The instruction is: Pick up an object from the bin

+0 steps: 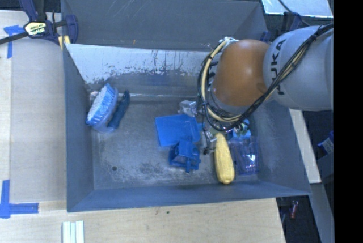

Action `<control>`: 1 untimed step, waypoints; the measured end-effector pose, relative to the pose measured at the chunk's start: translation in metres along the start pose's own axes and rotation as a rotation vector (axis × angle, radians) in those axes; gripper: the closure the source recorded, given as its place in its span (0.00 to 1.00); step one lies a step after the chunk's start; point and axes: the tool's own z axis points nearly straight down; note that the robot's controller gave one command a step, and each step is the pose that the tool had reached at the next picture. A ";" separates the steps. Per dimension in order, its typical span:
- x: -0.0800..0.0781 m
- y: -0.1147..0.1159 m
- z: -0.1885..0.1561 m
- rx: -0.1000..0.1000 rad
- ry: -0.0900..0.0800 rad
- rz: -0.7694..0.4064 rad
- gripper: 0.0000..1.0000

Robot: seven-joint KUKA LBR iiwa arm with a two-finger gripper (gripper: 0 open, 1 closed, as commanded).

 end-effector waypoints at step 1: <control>-0.001 -0.009 -0.022 -0.009 0.011 0.055 0.00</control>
Offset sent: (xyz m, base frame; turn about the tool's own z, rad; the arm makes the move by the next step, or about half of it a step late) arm 0.0044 0.0168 0.0001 -0.1766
